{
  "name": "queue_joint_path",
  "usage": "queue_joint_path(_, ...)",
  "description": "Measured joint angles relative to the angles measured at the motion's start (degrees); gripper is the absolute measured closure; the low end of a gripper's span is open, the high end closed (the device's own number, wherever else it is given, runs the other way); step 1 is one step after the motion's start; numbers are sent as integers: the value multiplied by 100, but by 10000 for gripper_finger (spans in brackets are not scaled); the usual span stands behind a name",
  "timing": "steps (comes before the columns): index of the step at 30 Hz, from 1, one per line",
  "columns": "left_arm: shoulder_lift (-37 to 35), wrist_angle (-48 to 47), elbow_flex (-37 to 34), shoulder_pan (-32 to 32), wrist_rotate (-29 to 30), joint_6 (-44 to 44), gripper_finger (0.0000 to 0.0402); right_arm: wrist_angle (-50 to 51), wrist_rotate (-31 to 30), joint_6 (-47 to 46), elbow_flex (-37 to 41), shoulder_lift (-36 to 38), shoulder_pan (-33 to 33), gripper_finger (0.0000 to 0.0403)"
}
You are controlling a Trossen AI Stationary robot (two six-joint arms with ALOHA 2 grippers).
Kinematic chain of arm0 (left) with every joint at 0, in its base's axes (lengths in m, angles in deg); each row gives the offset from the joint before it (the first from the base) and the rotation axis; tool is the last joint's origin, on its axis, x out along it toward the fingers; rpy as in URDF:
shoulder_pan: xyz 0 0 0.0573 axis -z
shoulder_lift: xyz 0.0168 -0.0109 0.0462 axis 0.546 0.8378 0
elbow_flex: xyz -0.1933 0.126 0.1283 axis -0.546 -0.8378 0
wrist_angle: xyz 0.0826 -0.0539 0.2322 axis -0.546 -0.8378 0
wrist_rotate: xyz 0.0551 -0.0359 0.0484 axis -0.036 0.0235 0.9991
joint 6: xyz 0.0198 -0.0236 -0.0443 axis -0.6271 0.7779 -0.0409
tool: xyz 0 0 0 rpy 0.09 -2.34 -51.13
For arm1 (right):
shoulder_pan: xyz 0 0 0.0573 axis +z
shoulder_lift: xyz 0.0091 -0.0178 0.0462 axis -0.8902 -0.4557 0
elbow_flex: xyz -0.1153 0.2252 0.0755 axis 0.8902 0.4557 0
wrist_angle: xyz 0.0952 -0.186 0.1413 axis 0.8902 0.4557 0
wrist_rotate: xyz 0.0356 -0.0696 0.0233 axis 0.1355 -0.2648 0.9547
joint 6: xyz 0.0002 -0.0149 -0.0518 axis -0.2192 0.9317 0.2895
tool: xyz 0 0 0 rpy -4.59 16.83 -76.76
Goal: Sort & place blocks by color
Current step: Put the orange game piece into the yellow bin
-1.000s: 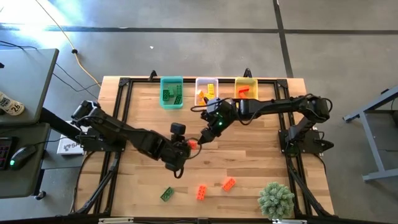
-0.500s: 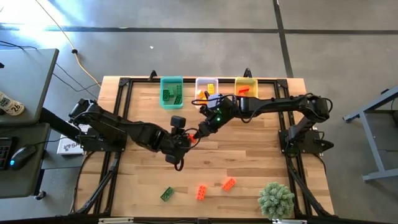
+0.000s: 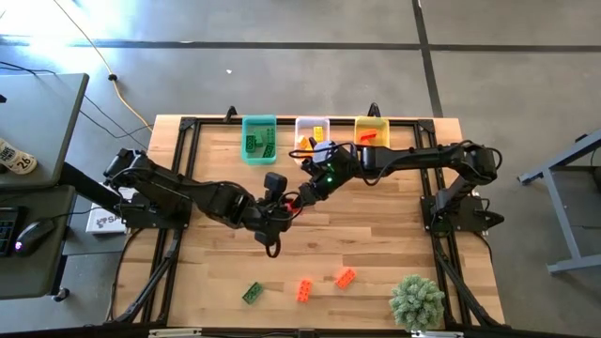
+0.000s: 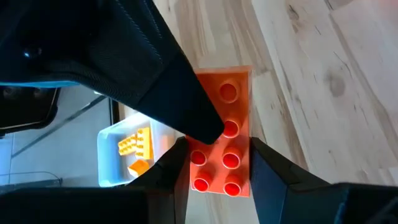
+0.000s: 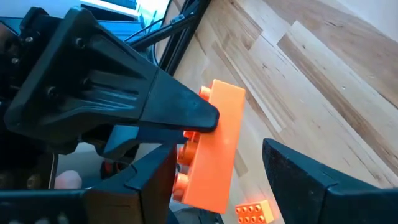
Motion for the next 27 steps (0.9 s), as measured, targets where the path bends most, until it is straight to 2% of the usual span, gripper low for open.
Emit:
queue_joint_path(4, 20, -10, 0, 0, 23, -10, 297, 31, 22, -65, -2, 0, 0, 214)
queue_joint_path(11, 28, 14, -4, -2, 327, -189, 291, -1, 56, -87, -2, 4, 2, 327)
queue_joint_path(17, 28, 26, -7, -2, 407, -266, 282, 4, -7, 37, -2, 9, 2, 327)
queue_joint_path(27, 28, 125, -7, -6, 472, -248, 234, 94, -391, 54, -4, 4, 7, 327)
